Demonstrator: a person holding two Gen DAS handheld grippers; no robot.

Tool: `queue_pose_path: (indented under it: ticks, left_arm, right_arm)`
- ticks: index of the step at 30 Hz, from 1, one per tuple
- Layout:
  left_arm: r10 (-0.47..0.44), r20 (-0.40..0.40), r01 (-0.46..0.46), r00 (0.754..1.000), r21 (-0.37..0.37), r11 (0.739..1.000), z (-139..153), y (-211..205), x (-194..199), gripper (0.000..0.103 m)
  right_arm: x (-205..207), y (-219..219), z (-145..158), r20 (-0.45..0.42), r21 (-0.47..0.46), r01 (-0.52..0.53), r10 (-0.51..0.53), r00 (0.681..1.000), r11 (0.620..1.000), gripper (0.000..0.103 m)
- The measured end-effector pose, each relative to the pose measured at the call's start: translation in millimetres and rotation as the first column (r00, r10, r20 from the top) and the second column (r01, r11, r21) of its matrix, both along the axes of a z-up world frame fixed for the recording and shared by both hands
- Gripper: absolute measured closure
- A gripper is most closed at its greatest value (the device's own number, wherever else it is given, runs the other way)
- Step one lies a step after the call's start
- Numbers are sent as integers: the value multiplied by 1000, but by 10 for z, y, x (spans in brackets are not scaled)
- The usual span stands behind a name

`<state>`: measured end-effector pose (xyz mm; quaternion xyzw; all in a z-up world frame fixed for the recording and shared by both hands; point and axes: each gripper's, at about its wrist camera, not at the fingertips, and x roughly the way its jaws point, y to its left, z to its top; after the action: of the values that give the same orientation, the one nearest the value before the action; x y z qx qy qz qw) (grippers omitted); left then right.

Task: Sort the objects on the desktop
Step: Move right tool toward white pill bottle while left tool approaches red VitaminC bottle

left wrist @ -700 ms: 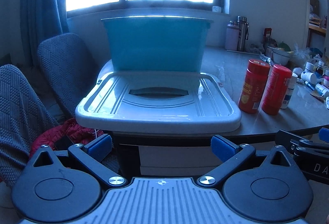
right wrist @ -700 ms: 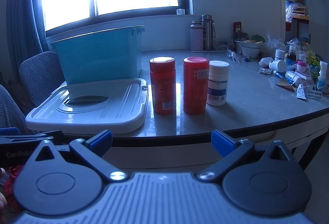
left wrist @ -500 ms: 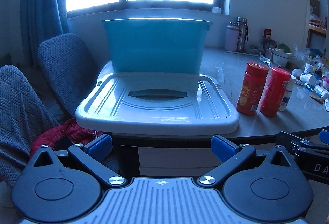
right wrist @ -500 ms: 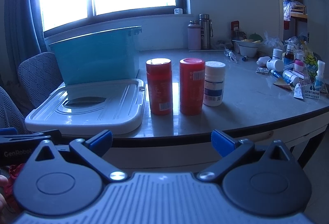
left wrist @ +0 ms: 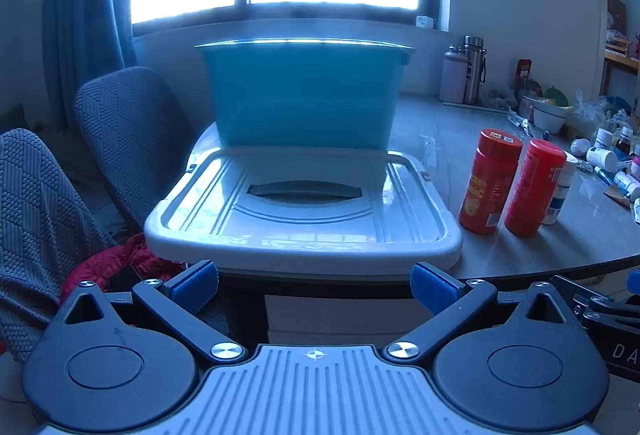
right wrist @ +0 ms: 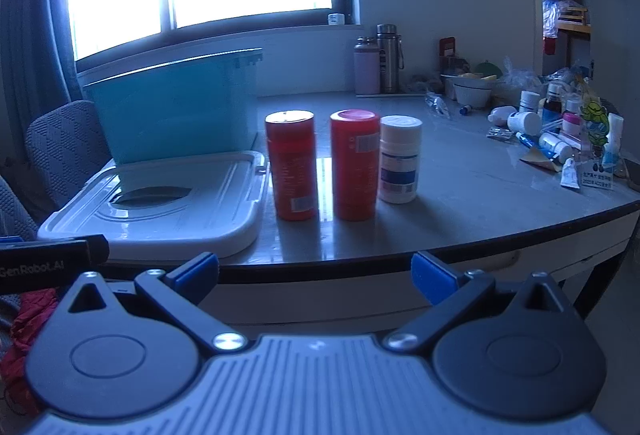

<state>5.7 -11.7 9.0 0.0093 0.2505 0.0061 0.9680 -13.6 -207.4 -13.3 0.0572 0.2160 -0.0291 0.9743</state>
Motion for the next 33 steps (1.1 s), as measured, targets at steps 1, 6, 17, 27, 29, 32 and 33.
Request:
queue_pose_path:
  ticks: [1, 6, 17, 27, 29, 32, 33]
  left_arm:
    - [-6, 2, 6, 1000, 0, 1000, -2, -21, 4, 0]
    - [-16, 9, 16, 1000, 6, 1000, 2, -158, 31, 0]
    - [-77, 36, 76, 996, 10, 997, -57, -574, 188, 0]
    - [-115, 48, 115, 992, 9, 993, -90, -857, 467, 0]
    - [-118, 52, 117, 992, 16, 993, -95, -921, 522, 0]
    - [-120, 52, 119, 991, 21, 993, -104, -992, 608, 0]
    - [-119, 52, 119, 991, 19, 993, -111, -1005, 635, 0]
  right_arm:
    - [0, -13, 3, -1, -2, 2, -2, 1000, 1000, 0]
    - [-25, -135, 18, 13, -11, 15, -14, 1000, 1000, 0]
    - [67, -495, 8, 53, -35, 51, -49, 997, 998, 0]
    - [242, -769, -64, 57, -36, 74, -72, 996, 997, 0]
    - [307, -823, -76, 56, -34, 74, -72, 996, 997, 0]
    - [407, -881, -92, 58, -31, 78, -77, 995, 996, 0]
    - [437, -898, -97, 60, -30, 81, -79, 995, 996, 0]
